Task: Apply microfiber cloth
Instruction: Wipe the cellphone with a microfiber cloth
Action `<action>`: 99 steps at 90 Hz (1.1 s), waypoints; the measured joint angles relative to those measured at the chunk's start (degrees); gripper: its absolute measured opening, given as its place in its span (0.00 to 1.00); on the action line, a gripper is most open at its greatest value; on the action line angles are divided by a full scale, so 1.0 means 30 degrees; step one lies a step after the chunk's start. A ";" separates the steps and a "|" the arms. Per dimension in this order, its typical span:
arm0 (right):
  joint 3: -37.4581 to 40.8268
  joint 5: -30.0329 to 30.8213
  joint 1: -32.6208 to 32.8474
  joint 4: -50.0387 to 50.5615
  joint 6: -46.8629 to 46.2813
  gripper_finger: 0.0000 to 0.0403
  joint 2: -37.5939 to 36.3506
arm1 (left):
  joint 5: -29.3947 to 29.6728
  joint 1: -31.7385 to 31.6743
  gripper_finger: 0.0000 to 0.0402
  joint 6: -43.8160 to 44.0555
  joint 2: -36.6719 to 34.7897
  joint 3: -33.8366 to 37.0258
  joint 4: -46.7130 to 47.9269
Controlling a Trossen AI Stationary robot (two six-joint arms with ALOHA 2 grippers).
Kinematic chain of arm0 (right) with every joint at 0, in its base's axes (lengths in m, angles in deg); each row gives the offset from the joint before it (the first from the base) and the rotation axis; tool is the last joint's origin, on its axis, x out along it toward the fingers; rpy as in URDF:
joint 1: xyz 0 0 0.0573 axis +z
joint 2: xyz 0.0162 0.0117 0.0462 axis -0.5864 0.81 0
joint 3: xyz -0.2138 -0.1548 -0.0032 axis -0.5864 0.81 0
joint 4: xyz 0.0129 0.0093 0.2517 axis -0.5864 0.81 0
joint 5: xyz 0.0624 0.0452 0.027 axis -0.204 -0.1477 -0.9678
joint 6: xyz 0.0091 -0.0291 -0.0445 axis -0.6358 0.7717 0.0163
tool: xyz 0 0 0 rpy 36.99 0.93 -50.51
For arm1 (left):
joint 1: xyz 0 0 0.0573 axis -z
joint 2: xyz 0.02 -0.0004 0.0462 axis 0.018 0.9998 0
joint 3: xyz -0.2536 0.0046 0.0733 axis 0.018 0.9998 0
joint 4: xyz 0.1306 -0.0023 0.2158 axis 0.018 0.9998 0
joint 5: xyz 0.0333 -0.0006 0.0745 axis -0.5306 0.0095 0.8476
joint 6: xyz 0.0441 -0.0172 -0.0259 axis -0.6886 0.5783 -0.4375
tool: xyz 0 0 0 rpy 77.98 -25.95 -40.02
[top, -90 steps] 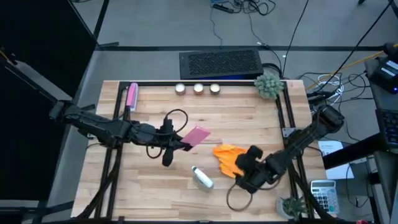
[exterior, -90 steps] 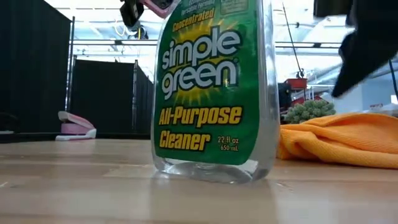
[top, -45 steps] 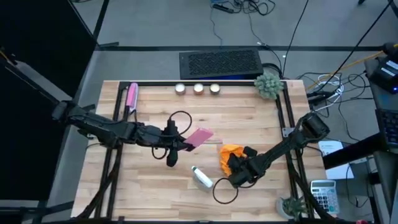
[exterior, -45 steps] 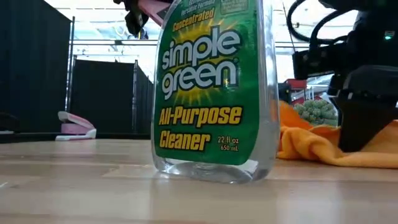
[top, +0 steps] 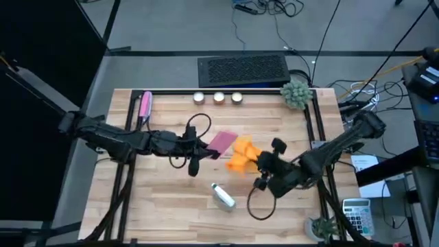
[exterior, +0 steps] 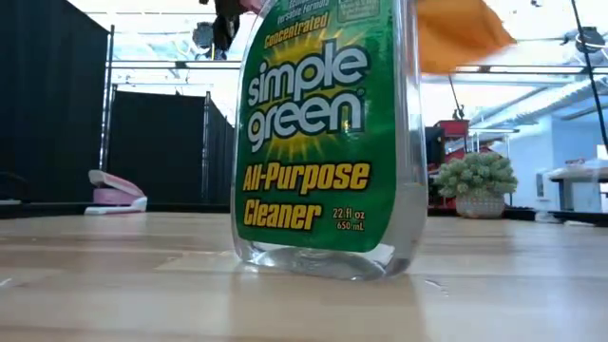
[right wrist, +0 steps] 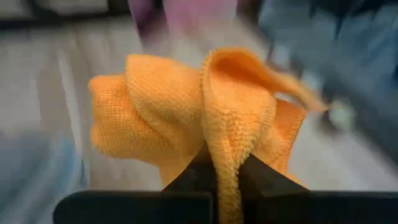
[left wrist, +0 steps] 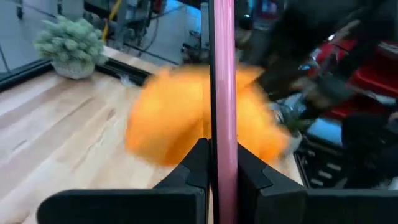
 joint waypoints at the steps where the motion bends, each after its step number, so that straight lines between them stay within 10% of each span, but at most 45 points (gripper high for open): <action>1: -0.0075 0.0124 -0.0001 -0.0366 0.0479 0.00 -0.0016 | 0.0000 -0.0064 0.03 0.0069 0.0040 0.0000 -0.0103; 23: -0.0324 0.1077 -0.1205 -0.8419 0.9204 0.00 0.1044 | -0.1301 -0.0548 0.03 0.1390 0.1171 0.0000 -0.2956; 71: -0.0615 0.4713 -0.3567 -0.9701 1.2981 0.00 0.0082 | -0.3508 -0.0198 0.03 0.1861 0.1408 0.0022 -0.3319; 89: -0.0615 0.2904 -0.3556 -1.1094 1.3145 0.00 0.1256 | -0.4200 -0.0333 0.03 0.1758 0.1388 0.0047 -0.3540; 99: -0.0580 0.6282 -0.2945 -1.0748 1.3959 0.00 0.1621 | -0.3901 -0.0512 0.03 0.1787 0.1400 0.0058 -0.2991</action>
